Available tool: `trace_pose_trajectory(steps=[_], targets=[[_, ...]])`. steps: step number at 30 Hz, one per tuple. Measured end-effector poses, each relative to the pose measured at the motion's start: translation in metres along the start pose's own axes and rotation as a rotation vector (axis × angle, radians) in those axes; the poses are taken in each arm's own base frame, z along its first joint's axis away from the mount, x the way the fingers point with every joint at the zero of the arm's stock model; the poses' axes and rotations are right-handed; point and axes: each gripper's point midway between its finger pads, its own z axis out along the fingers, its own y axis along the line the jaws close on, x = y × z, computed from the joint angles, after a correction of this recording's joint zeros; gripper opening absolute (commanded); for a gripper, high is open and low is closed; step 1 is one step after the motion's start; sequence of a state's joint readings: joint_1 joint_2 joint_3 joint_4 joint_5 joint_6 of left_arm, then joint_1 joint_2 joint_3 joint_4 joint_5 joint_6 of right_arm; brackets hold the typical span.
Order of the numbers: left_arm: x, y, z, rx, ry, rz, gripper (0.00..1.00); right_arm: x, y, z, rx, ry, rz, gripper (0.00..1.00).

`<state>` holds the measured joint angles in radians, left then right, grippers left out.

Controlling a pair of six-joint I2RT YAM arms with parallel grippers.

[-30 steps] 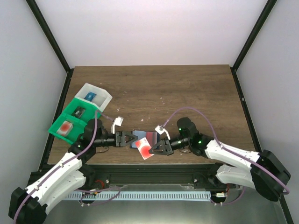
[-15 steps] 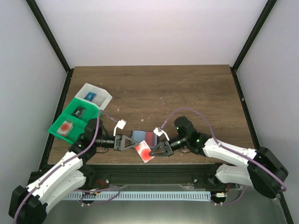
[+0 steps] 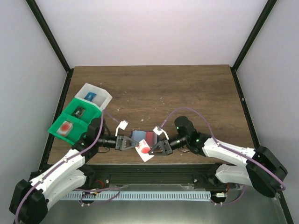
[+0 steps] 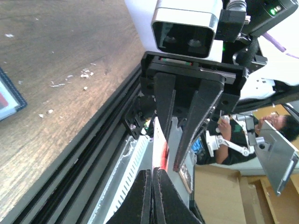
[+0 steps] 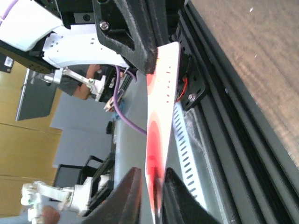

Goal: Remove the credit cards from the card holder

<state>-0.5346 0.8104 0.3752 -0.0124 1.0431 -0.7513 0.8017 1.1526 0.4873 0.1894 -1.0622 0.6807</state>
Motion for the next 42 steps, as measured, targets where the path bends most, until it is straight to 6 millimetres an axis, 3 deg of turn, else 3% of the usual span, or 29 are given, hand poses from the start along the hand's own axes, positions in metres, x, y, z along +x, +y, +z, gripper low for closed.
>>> trace_pose_trajectory(steps=[5, 9, 15, 20, 23, 26, 31, 34, 37, 42], targets=[[-0.012, 0.008, -0.002, -0.073, -0.066, -0.021, 0.0, -0.009, -0.007, -0.004, 0.064, -0.067, 0.003, 0.66], [-0.037, 0.014, -0.011, -0.179, -0.167, -0.039, 0.0, -0.019, -0.007, -0.014, 0.137, -0.16, -0.012, 0.99], [-0.091, 0.01, -0.043, -0.375, -0.407, 0.02, 0.0, -0.033, -0.01, -0.037, 0.269, -0.314, -0.044, 1.0], [-0.147, -0.004, -0.096, -0.599, -0.699, 0.057, 0.0, -0.036, -0.014, -0.045, 0.33, -0.348, -0.06, 1.0], [-0.169, -0.011, -0.125, -0.691, -0.842, 0.058, 0.0, -0.033, -0.019, -0.046, 0.359, -0.336, -0.057, 1.0], [-0.181, -0.003, -0.155, -0.774, -0.961, 0.02, 0.0, -0.029, -0.019, -0.049, 0.375, -0.333, -0.067, 1.0], [-0.183, 0.032, -0.23, -0.918, -1.145, -0.127, 0.0, -0.027, -0.014, -0.052, 0.377, -0.332, -0.095, 1.0], [-0.17, 0.053, -0.272, -0.986, -1.235, -0.217, 0.0, -0.025, -0.014, -0.053, 0.383, -0.326, -0.104, 1.0], [-0.145, 0.072, -0.318, -1.061, -1.336, -0.325, 0.0, -0.023, -0.014, -0.053, 0.391, -0.314, -0.109, 1.0], [-0.123, 0.081, -0.345, -1.143, -1.418, -0.402, 0.0, -0.022, -0.014, -0.054, 0.4, -0.301, -0.108, 1.0]])
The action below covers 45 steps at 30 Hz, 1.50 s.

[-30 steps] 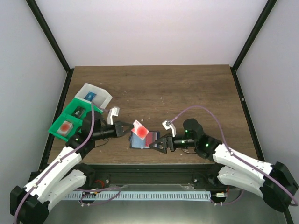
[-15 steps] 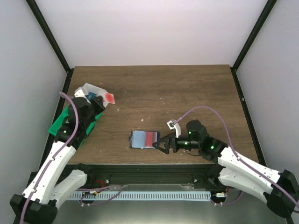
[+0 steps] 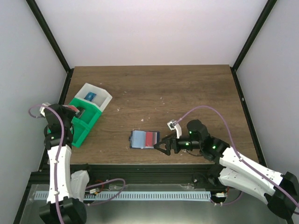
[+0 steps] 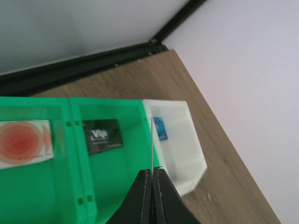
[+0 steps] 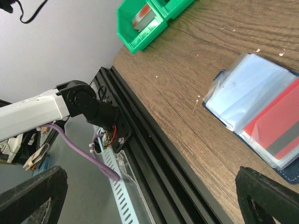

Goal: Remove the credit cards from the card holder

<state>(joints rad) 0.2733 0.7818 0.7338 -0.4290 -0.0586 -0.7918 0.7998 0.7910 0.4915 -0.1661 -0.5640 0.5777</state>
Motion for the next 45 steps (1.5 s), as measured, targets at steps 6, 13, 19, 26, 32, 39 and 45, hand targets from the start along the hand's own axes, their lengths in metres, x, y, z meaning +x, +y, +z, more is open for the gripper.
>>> trace_pose_trajectory(steps=[6, 13, 19, 26, 32, 39, 45], targets=[[-0.007, 0.035, -0.001, -0.134, -0.092, -0.058, 0.0, -0.006, 0.006, -0.003, 0.005, 0.006, -0.023, 1.0], [0.0, 0.067, 0.008, -0.268, -0.108, -0.078, 0.0, -0.019, 0.014, -0.004, 0.014, 0.012, -0.04, 1.0], [0.006, 0.079, 0.018, -0.312, -0.096, -0.071, 0.0, -0.015, 0.01, -0.004, 0.029, 0.028, -0.025, 1.0], [0.014, 0.1, 0.025, -0.385, -0.096, -0.056, 0.0, -0.014, 0.007, -0.004, 0.046, 0.028, 0.012, 1.0], [0.005, 0.108, 0.027, -0.424, -0.147, -0.048, 0.0, -0.016, 0.008, -0.004, 0.041, 0.015, 0.044, 1.0], [0.008, 0.108, 0.034, -0.38, -0.142, -0.032, 0.0, -0.017, 0.007, -0.002, 0.043, 0.013, 0.063, 1.0], [0.007, 0.109, 0.047, -0.349, -0.122, -0.009, 0.0, -0.02, 0.006, -0.003, 0.046, -0.006, 0.073, 1.0]])
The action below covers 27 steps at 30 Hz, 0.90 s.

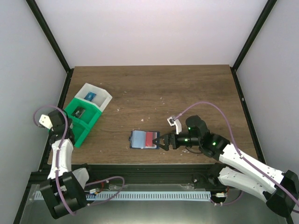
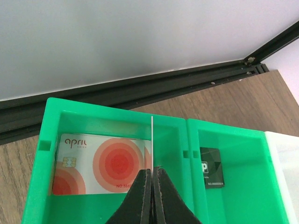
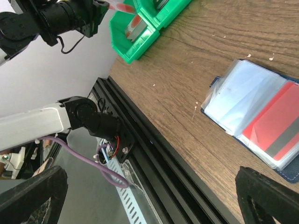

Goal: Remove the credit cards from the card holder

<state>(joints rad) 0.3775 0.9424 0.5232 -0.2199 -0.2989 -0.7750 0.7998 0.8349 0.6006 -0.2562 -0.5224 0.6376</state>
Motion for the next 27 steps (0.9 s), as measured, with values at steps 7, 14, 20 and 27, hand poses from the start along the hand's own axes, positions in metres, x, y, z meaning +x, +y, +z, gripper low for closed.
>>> trace_pose_trajectory(steps=[7, 14, 20, 27], targets=[[0.002, 0.003, 0.012, 0.006, 0.016, 0.025, 0.0, 0.001, -0.002, 0.0, 0.004, -0.001, 0.005, 1.0], [0.014, 0.011, 0.021, -0.006, 0.047, 0.044, 0.0, 0.002, -0.005, 0.002, 0.015, 0.001, 0.003, 1.0], [0.012, 0.011, 0.026, 0.008, 0.043, 0.039, 0.0, 0.003, -0.008, 0.003, 0.025, 0.009, -0.007, 1.0], [0.007, 0.005, 0.027, 0.037, 0.021, 0.044, 0.0, 0.002, -0.009, 0.002, 0.032, 0.002, -0.009, 1.0]])
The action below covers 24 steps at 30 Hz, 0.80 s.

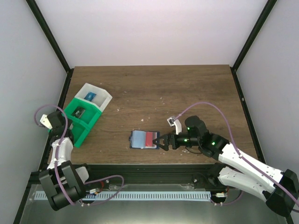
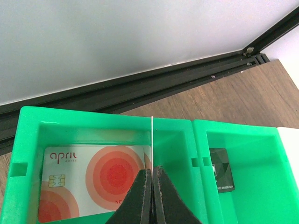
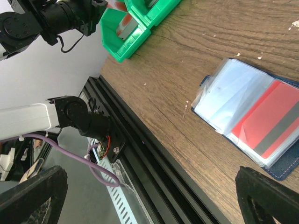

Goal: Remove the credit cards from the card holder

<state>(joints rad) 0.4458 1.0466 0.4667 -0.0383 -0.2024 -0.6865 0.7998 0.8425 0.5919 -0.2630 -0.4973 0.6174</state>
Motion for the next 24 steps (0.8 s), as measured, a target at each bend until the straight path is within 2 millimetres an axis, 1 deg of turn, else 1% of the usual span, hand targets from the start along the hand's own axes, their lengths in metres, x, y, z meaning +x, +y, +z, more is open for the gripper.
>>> trace_pose_trajectory(steps=[6, 11, 15, 20, 24], targets=[[0.002, 0.001, 0.002, 0.001, 0.0, 0.006, 0.0, 0.0, -0.001, 0.0, 0.002, 0.0, 0.001, 1.0], [0.007, 0.006, 0.007, -0.02, 0.013, 0.011, 0.0, 0.0, -0.001, 0.001, 0.002, 0.002, 0.001, 1.0], [0.008, 0.009, 0.009, -0.037, 0.014, 0.012, 0.08, 0.0, -0.001, 0.001, 0.003, 0.001, 0.001, 1.0], [0.01, 0.014, 0.01, -0.062, 0.02, 0.018, 0.12, 0.0, -0.001, 0.0, 0.004, -0.003, 0.0, 1.0], [0.01, 0.017, 0.01, -0.079, 0.024, 0.022, 0.21, -0.001, -0.001, 0.0, 0.004, -0.003, 0.001, 1.0]])
